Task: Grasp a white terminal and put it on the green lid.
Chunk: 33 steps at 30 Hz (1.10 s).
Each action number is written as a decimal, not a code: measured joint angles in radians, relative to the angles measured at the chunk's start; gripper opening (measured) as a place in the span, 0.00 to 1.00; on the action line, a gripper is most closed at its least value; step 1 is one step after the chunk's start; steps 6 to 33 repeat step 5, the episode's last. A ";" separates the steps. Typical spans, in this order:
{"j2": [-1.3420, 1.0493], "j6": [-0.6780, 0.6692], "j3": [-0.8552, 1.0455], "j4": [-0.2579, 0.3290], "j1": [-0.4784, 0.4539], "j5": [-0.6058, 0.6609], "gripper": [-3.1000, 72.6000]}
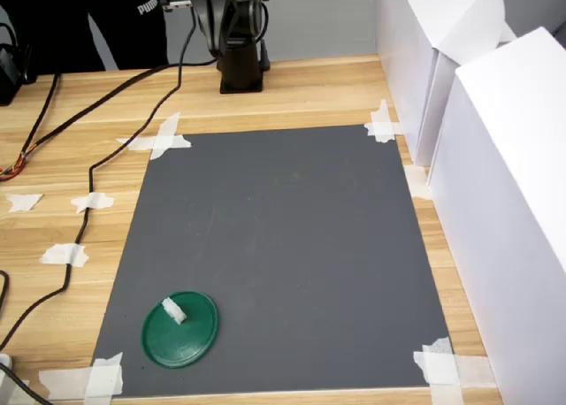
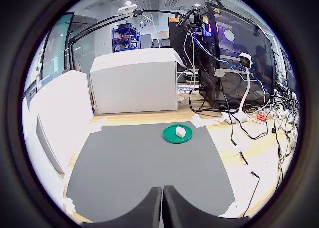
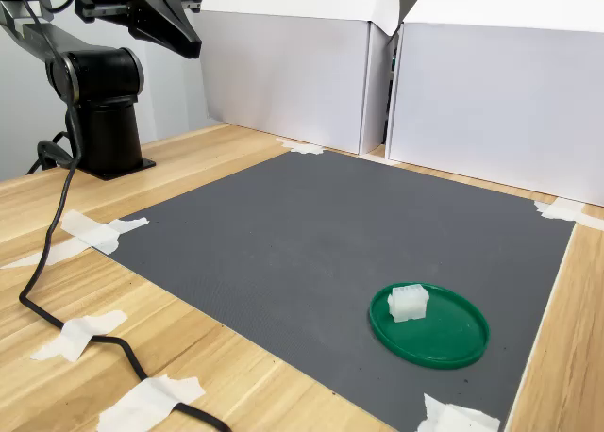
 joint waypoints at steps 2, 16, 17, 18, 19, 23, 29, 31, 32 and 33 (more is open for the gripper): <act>-0.022 0.000 0.024 0.000 0.000 -0.001 0.02; -0.058 0.000 0.063 0.000 0.000 0.000 0.02; -0.058 0.000 0.063 0.000 0.000 0.000 0.02; -0.058 0.000 0.063 0.000 0.000 0.000 0.02; -0.058 0.000 0.063 0.000 0.000 0.000 0.02; -0.058 0.000 0.063 0.000 0.000 0.000 0.02; -0.058 0.000 0.063 0.000 0.000 0.000 0.02; -0.058 0.000 0.063 0.000 0.000 0.000 0.02; -0.058 0.000 0.063 0.000 0.000 0.000 0.02; -0.058 0.000 0.063 0.000 0.000 0.000 0.02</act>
